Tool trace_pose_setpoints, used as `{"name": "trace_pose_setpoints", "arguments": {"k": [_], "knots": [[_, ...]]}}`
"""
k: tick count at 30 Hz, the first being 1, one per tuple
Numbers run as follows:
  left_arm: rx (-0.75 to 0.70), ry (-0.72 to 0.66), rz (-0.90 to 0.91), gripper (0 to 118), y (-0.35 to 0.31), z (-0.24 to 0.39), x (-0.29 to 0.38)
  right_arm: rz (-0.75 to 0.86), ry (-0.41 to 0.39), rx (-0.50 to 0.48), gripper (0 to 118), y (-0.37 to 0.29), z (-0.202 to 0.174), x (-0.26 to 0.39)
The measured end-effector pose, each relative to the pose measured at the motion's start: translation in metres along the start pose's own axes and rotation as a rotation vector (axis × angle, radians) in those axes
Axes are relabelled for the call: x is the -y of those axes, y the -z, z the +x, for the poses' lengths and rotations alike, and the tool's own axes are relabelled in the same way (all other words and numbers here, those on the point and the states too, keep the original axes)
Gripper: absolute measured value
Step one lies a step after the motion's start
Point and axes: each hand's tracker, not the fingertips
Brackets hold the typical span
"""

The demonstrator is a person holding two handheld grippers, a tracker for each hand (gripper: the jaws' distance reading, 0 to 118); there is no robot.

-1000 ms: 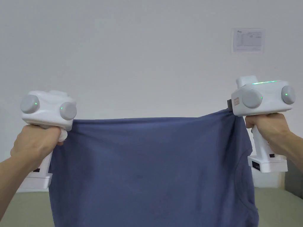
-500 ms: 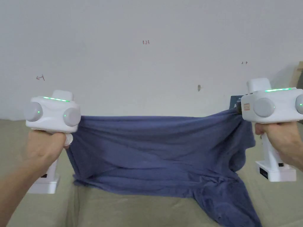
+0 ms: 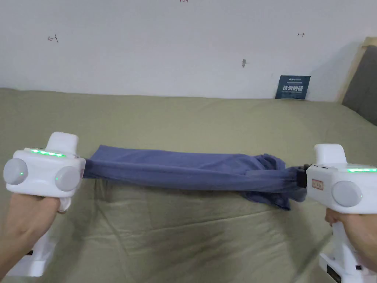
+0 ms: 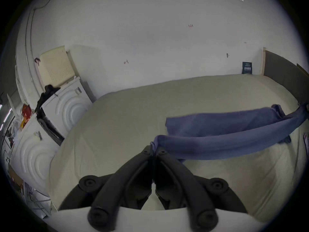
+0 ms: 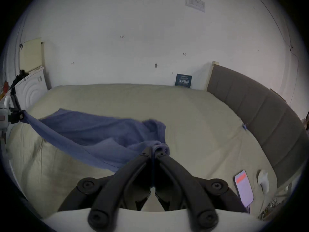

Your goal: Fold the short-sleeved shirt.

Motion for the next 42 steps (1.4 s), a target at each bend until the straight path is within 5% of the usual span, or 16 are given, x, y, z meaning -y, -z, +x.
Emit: {"name": "trace_pose_setpoints", "arguments": {"k": [14, 28, 30, 31, 32, 33, 34, 38, 42], "knots": [[0.138, -0.054, -0.131, 1, -0.118, -0.039, 0.185, -0.145, -0.006, -0.057, 2, -0.128, 0.01, 0.174], [0.183, -0.081, -0.207, 1, -0.13, -0.046, 0.208, -0.219, 0.074, -0.094, 3, -0.142, 0.019, 0.206], [0.19, -0.085, -0.215, 5, -0.129, -0.044, 0.208, -0.223, 0.073, -0.095, 21, -0.141, 0.019, 0.206], [0.196, -0.092, -0.221, 19, -0.128, -0.044, 0.208, -0.228, 0.076, -0.095, 48, -0.142, 0.019, 0.206], [0.199, -0.099, -0.231, 66, -0.129, -0.044, 0.208, -0.243, 0.082, -0.094, 98, -0.142, 0.021, 0.205], [0.214, -0.116, -0.239, 105, -0.129, -0.045, 0.208, -0.255, 0.084, -0.1, 118, -0.142, 0.022, 0.205], [0.235, -0.138, -0.252, 118, -0.129, -0.046, 0.209, -0.249, 0.1, -0.091, 114, -0.144, 0.023, 0.206], [0.222, -0.148, -0.222, 115, -0.138, -0.052, 0.203, -0.212, 0.1, -0.071, 108, -0.158, 0.022, 0.194], [0.215, -0.179, -0.163, 97, -0.145, -0.057, 0.183, -0.143, 0.109, -0.067, 107, -0.162, 0.021, 0.172]]}}
